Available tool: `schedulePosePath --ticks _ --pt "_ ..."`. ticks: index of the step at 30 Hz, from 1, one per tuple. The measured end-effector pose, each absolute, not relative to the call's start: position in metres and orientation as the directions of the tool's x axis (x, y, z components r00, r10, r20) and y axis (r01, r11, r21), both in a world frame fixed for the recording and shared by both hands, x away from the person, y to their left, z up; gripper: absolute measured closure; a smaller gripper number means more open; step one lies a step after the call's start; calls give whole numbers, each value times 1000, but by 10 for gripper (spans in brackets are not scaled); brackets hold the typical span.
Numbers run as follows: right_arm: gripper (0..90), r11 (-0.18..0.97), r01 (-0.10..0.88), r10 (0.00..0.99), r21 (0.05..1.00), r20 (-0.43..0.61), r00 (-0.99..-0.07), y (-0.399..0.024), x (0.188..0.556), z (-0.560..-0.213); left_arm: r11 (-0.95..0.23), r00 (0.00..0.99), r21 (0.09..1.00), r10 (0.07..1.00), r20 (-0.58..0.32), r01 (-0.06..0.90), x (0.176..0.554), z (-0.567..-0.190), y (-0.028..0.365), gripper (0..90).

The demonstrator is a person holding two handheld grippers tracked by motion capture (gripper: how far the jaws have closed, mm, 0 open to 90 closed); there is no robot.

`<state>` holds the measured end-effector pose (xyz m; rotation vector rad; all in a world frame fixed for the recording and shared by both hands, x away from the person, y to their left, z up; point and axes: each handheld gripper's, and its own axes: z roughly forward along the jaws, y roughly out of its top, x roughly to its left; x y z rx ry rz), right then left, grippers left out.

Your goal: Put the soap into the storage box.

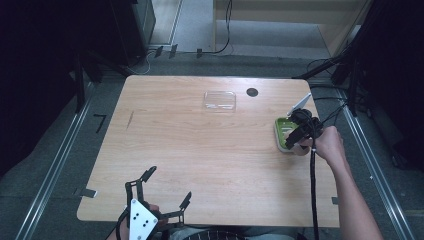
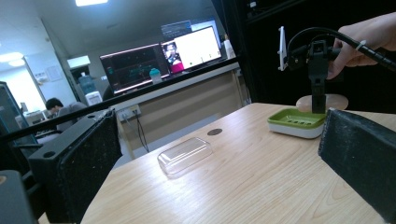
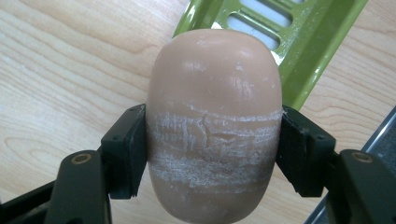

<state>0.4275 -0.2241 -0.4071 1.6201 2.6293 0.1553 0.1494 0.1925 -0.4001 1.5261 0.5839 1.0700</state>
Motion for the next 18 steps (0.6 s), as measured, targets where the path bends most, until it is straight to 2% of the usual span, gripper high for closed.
schedulePosePath --ticks 18 --pt "338 404 901 912 158 14 -411 -225 440 -406 -252 465 949 828 312 -187 149 -400 193 0"
